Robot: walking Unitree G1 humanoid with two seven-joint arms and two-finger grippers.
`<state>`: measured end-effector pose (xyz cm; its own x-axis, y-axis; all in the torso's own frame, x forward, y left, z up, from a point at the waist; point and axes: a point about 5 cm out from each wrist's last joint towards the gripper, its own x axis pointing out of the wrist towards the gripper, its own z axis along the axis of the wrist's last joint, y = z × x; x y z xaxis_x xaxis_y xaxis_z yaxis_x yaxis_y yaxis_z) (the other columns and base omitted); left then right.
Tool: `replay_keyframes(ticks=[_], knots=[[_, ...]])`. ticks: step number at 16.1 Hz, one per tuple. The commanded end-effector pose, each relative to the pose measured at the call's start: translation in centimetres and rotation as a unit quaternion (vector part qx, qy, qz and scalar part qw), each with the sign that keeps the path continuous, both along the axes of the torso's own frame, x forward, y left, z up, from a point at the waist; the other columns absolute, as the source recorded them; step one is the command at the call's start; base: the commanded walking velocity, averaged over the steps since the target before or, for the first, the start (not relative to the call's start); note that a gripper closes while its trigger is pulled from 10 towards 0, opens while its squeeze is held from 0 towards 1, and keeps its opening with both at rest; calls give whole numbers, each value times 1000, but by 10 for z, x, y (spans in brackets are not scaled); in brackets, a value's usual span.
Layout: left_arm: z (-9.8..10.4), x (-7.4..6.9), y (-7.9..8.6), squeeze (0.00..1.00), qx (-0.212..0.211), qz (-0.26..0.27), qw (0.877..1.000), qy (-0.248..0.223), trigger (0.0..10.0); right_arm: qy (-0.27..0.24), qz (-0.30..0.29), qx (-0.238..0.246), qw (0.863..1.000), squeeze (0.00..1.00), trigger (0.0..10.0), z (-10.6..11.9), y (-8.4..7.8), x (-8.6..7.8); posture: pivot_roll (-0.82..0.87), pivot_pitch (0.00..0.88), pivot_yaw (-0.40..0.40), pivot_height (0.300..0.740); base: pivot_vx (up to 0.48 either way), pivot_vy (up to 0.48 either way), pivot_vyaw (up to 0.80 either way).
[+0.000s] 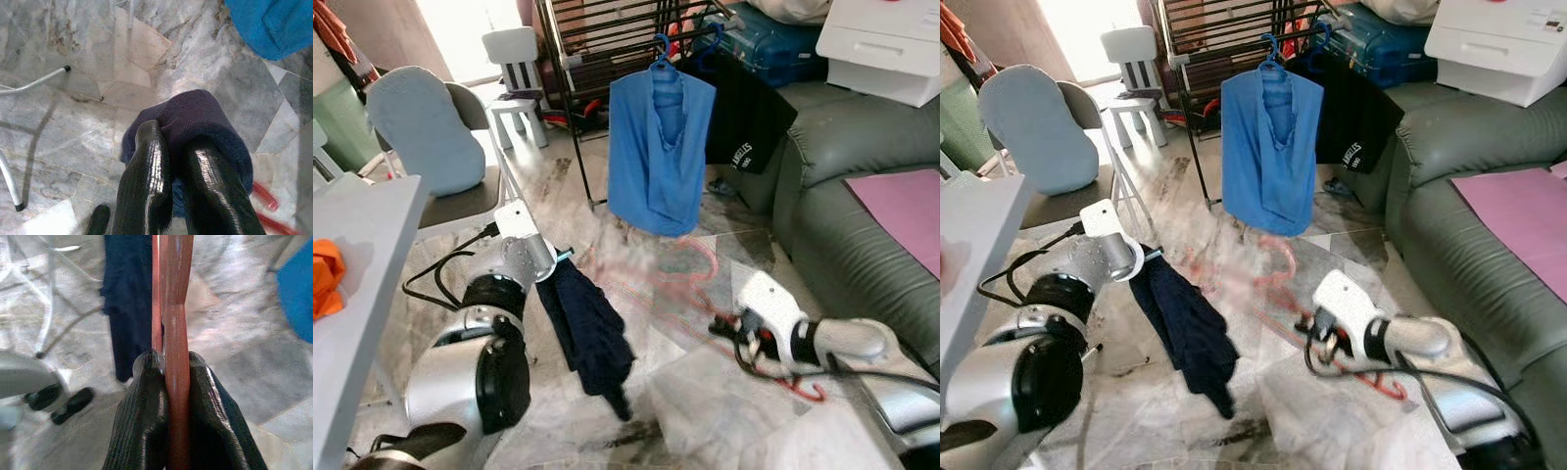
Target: Hang hanger
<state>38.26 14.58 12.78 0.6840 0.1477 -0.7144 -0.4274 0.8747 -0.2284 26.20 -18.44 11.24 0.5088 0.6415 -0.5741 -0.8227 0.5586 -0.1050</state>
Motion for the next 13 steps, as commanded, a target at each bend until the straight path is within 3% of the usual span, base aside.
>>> replay_keyframes(ticks=[1,4,7,9,13], knots=[[13,6,7,0,-1,19,1000,-18,10000,0,32,12,999,0,10000,6,10,-5,-106,9,181,740,0,0,0],[13,6,5,0,-13,23,1000,-13,10000,33,78,25,996,0,10000,3,19,-18,-106,9,185,740,0,0,0],[16,8,2,0,-19,22,1000,-12,10000,34,77,20,996,0,10000,-1,22,-20,-106,9,189,740,0,0,0],[19,9,0,0,-19,22,999,-13,10000,22,66,10,998,0,10000,-3,23,-16,-106,8,190,740,0,0,0],[35,12,-2,0,-42,20,999,-16,10000,-22,-5,-27,999,0,10000,-11,18,8,-99,7,187,740,0,0,0]])
